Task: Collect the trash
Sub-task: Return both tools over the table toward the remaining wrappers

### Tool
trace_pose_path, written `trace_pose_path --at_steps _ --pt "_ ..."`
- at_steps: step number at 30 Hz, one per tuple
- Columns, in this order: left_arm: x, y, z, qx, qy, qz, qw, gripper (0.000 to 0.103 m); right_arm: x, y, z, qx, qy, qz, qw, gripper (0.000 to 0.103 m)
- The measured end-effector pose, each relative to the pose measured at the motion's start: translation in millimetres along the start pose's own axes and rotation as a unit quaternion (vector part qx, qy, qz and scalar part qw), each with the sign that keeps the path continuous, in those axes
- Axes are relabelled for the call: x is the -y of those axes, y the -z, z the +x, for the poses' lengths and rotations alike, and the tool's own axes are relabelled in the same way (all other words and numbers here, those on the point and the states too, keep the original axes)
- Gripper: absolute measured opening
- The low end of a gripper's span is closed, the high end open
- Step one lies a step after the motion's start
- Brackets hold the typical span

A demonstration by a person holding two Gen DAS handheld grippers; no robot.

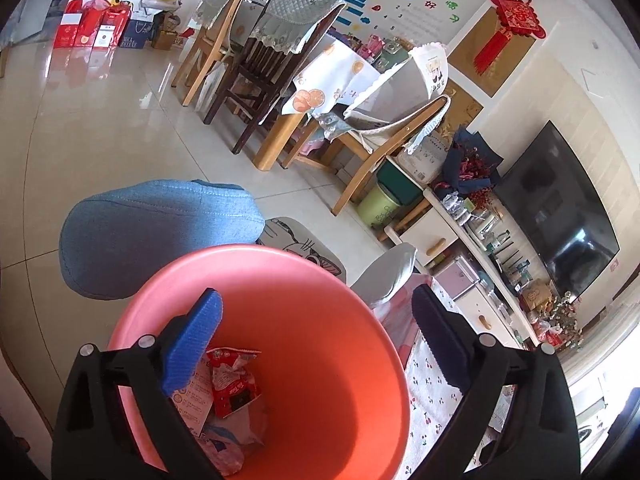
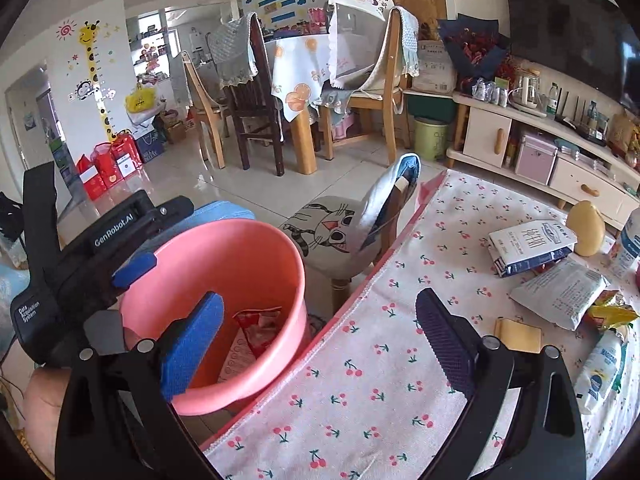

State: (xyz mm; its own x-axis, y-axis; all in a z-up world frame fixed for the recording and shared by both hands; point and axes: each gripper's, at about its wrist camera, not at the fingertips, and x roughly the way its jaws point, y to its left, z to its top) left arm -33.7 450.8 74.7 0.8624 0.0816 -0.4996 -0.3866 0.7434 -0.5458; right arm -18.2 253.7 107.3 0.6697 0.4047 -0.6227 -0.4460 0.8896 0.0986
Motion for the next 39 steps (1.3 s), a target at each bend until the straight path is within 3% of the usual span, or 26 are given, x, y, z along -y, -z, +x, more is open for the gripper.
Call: trace_pose_path --at_steps 5,20,26,34,39 --pt "12 5 -6 0.028 0.02 0.01 0.9994 0.099 8 14 -11 0.0 0.009 -0.001 1.0 0.096" --pt "63 33 -1 -0.005 0.072 0.106 0.9918 0.099 47 42 -45 0.017 0.041 0.003 0.999 0.096" --pt "83 43 -5 0.001 0.104 0.134 0.9855 0.099 63 45 -58 0.028 0.05 0.015 0.998 0.096" --pt "112 59 -5 0.0 0.117 0.178 0.977 0.099 86 53 -72 0.037 0.061 0.026 0.997 0.096" --pt "126 69 -1 -0.02 0.11 0.197 0.9741 0.099 103 59 -82 0.046 0.071 0.035 0.996 0.096"
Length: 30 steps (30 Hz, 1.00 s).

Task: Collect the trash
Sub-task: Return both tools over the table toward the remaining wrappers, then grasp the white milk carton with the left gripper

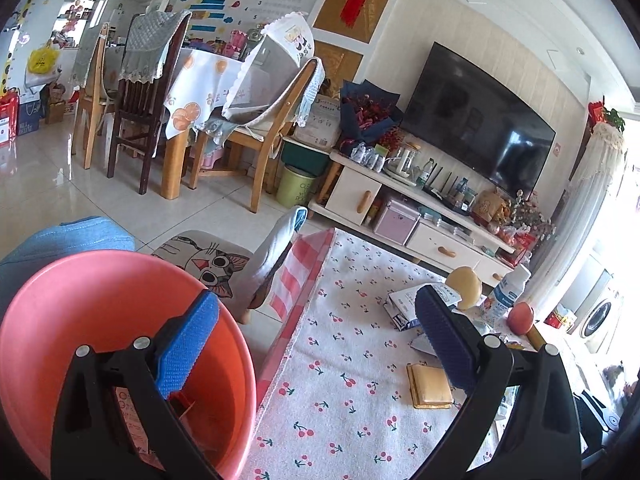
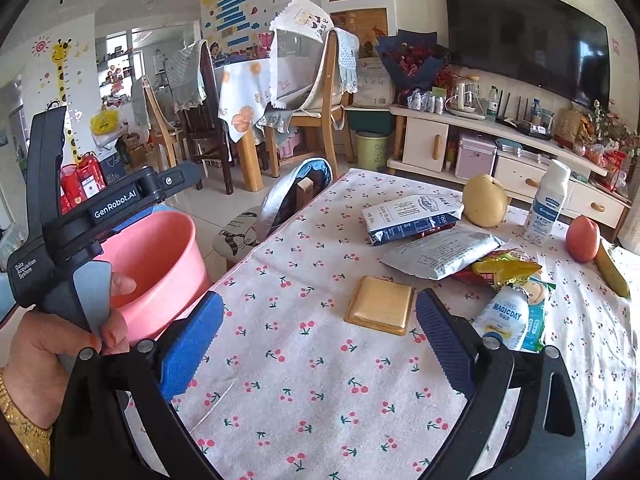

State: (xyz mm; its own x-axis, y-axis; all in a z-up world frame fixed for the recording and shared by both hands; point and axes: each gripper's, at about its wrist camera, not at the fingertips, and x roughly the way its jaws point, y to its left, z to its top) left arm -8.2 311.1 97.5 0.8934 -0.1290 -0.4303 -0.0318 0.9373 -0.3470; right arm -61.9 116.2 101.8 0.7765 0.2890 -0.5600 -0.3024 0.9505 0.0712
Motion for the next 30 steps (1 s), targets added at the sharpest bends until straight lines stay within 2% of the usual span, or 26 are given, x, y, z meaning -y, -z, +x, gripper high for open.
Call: trace_pose_path --at_steps 17,30 --pt "42 18 31 -0.054 -0.024 0.017 0.9981 0.099 83 12 -19 0.015 0.031 0.078 0.996 0.096" --pt "75 34 51 -0.086 -0.005 0.037 0.9956 0.099 146 13 -28 0.025 0.067 0.127 0.989 0.096"
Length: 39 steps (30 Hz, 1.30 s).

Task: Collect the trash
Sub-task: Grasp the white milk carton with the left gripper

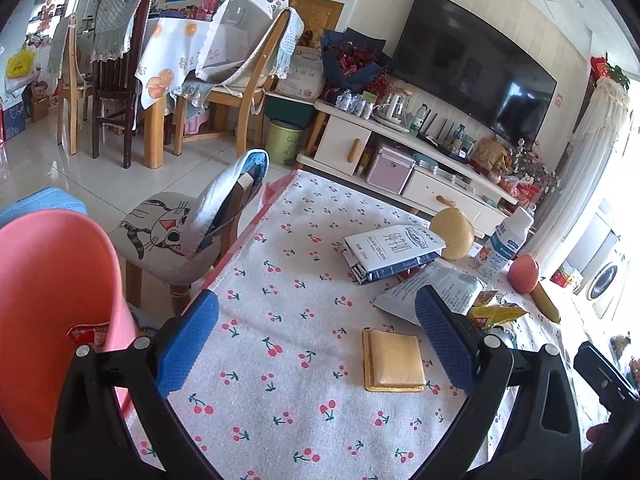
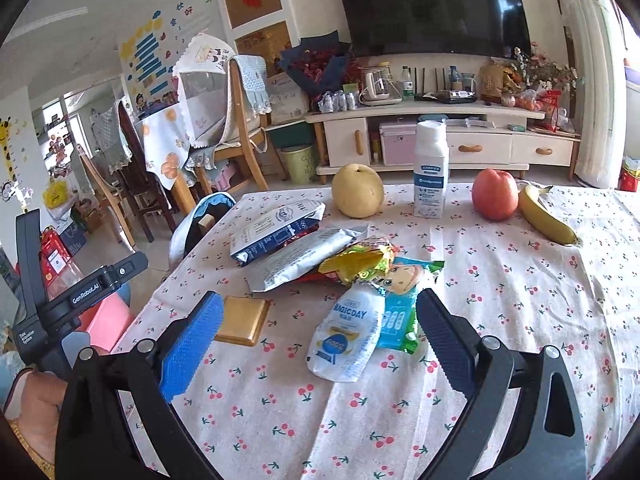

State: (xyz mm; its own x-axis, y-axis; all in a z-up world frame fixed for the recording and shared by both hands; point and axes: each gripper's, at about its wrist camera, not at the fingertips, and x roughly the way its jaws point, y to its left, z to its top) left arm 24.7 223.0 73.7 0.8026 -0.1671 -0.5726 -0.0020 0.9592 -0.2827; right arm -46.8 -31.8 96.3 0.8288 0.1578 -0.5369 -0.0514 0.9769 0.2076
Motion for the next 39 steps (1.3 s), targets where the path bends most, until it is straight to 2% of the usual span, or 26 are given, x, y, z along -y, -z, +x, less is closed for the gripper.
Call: trace_pose_path --at_steps 3,5,8,10,13,15,17,19,23,25,27,29,35,39 --pt "12 -1 8 -0.007 0.022 0.025 0.9994 0.099 13 -2 5 -0.005 0.013 0.004 1.0 0.096" --pt "22 -5 14 -0.004 0.034 0.06 0.9976 0.099 23 -3 9 -0.011 0.013 0.017 1.0 0.096" --pt "38 -14 26 -0.001 0.068 0.115 0.991 0.099 37 -5 13 -0.021 -0.001 0.048 0.999 0.096" --pt "54 -18 37 -0.003 0.085 0.166 0.9825 0.099 46 -6 16 -0.029 -0.011 0.068 0.997 0.096" --pt "80 -21 62 -0.017 0.103 0.25 0.9628 0.099 57 -7 19 -0.034 -0.011 0.083 0.996 0.096" --pt "92 -21 84 -0.04 0.106 0.287 0.9511 0.099 64 -8 21 -0.036 -0.012 0.092 0.995 0.096" --pt "98 -24 105 -0.058 0.102 0.311 0.9431 0.099 72 -10 23 -0.038 -0.008 0.099 0.994 0.096" --pt "97 -30 123 -0.073 0.1 0.313 0.9418 0.099 81 -10 27 -0.041 -0.009 0.113 0.993 0.096" --pt "92 -44 158 -0.101 0.107 0.28 0.9488 0.098 102 -9 35 -0.057 -0.008 0.15 0.987 0.096" --pt "91 -48 170 -0.111 0.109 0.272 0.9498 0.096 112 -6 38 -0.064 -0.011 0.17 0.983 0.096" --pt "92 -49 182 -0.127 0.114 0.268 0.9481 0.088 119 -5 41 -0.073 -0.016 0.186 0.98 0.096" --pt "95 -47 193 -0.143 0.115 0.271 0.9449 0.075 122 -4 41 -0.076 -0.019 0.193 0.978 0.096" --pt "102 -47 204 -0.156 0.137 0.248 0.9461 0.065 123 -6 36 -0.072 -0.02 0.189 0.979 0.096" --pt "108 -33 211 -0.197 0.144 0.24 0.9396 0.057 123 -8 37 -0.072 -0.019 0.191 0.979 0.096"
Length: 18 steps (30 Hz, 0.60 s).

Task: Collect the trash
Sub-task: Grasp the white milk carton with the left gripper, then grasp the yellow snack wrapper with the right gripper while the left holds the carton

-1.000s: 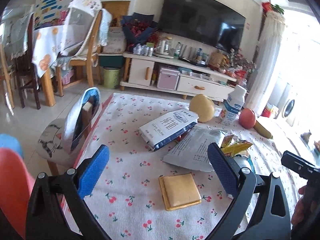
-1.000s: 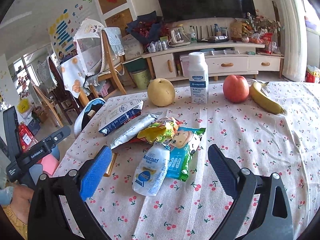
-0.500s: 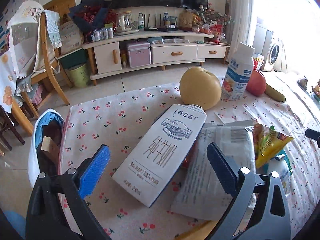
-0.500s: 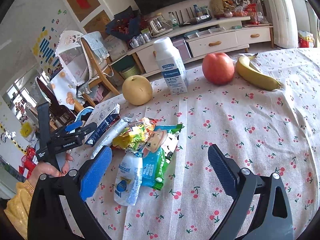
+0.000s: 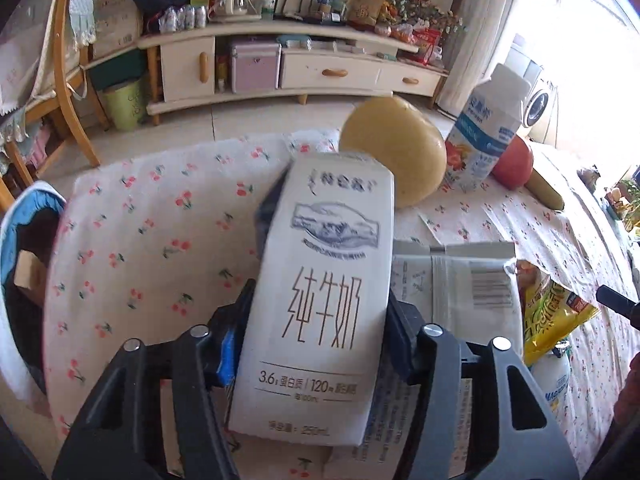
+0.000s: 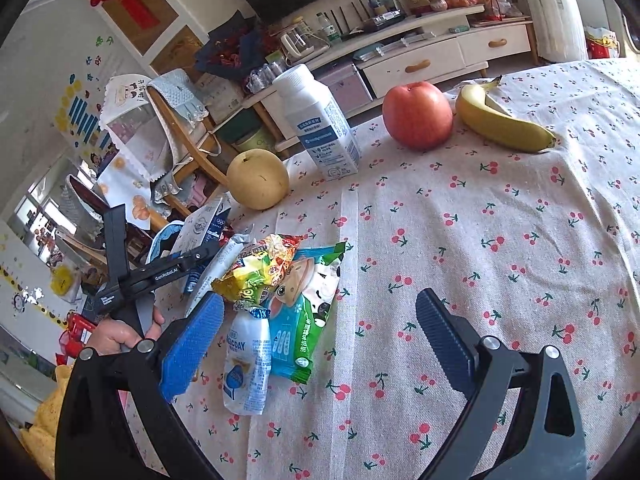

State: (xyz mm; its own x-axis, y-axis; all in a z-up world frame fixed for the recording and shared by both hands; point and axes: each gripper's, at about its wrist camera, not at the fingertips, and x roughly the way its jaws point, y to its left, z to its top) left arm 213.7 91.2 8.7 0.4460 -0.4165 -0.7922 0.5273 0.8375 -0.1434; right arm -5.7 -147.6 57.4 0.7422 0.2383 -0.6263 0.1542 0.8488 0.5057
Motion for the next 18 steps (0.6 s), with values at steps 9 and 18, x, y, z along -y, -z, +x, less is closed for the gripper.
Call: trace_pose_path --at_steps 9,18 --pt "63 20 -7 -0.025 0.056 0.073 0.9955 0.054 -2 -1 -8 0.013 0.011 -0.013 1.0 0.096" --pt "139 54 -21 -0.044 0.114 0.131 0.9838 0.054 13 -8 -14 0.02 0.043 -0.01 0.999 0.096"
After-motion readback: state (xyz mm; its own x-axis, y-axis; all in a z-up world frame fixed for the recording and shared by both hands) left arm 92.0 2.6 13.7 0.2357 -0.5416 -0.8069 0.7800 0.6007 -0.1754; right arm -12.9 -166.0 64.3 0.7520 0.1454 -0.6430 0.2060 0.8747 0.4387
